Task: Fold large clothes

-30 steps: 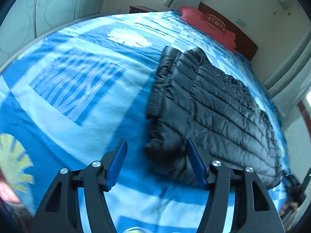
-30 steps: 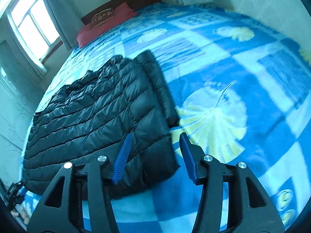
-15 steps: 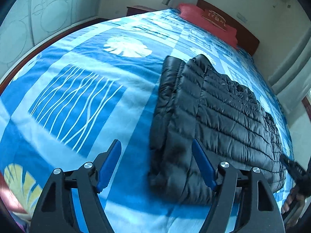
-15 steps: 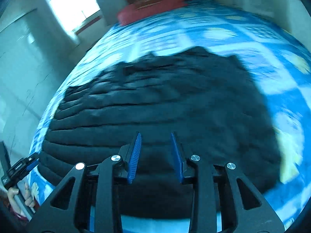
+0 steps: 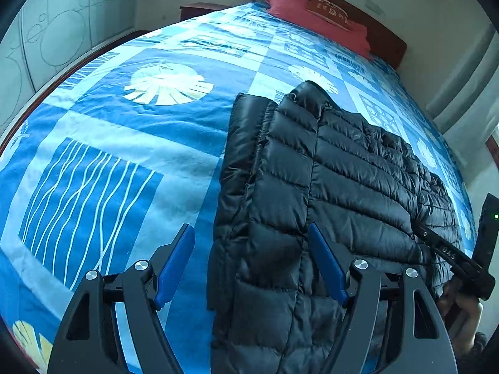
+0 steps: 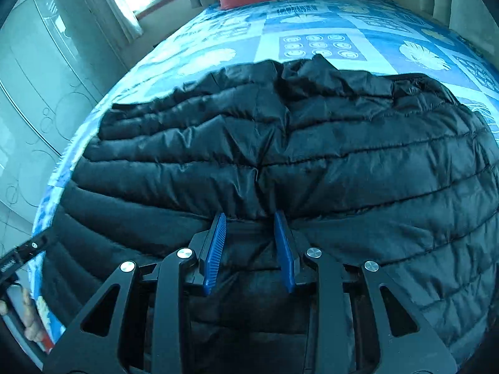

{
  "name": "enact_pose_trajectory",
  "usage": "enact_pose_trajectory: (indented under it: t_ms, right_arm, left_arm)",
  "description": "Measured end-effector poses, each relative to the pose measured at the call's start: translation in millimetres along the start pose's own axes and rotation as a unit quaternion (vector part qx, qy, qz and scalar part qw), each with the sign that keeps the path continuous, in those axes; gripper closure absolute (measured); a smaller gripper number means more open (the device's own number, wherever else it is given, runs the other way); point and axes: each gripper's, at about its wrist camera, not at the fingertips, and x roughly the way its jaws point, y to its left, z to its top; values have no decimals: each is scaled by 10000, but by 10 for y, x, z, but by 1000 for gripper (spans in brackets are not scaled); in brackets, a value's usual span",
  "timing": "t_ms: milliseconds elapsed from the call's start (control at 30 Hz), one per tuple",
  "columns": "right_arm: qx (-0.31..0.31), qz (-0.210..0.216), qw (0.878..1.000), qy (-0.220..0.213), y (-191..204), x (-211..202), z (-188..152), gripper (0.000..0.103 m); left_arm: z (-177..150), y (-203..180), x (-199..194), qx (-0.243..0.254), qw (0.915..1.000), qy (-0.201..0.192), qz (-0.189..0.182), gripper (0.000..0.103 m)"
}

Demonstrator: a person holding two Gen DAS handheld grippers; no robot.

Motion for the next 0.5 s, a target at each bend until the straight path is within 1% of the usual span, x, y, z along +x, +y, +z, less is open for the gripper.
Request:
enact_pose_trajectory:
  t_ms: [200,367,500]
  right_arm:
    - [-93,-100,9999,-60,49,33,-46,71]
    - [-128,-146,9998,-95,57,39,-58,71]
    - [-132,-144,9997,-123,59,32,-74,71]
  left_arm:
    - [91,-4,124,8,9998,135,-152,29]
    - [134,1,268,-24,9995,289,-110,26]
    - [138,59,332,-384,9982,400,-238,26]
